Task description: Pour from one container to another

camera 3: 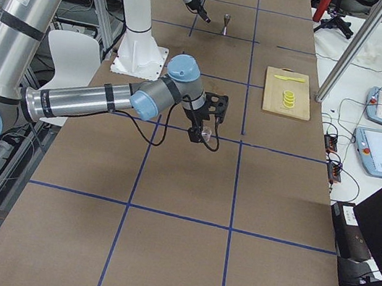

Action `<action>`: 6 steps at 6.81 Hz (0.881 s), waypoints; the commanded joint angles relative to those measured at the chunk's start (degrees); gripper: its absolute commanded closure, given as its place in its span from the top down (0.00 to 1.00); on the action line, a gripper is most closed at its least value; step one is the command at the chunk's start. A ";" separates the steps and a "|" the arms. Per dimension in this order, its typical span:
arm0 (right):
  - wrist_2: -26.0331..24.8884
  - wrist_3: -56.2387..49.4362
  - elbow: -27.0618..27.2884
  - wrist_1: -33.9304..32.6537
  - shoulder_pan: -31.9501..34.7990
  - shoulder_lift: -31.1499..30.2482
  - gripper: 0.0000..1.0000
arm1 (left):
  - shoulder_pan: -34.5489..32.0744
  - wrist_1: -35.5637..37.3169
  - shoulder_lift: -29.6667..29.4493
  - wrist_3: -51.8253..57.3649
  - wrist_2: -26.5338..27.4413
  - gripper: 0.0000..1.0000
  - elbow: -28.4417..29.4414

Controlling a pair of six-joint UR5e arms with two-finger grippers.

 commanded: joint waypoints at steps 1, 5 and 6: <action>-14.04 10.19 2.26 3.33 -13.28 -0.90 1.00 | 0.09 0.08 -0.04 -2.21 3.37 1.00 1.33; -24.04 16.11 3.59 3.77 -24.84 -1.87 1.00 | -0.35 3.40 -3.54 -2.31 9.19 0.99 7.30; -24.66 17.60 3.77 3.77 -26.17 -2.05 1.00 | -0.96 6.21 -6.16 -2.31 9.28 0.99 9.31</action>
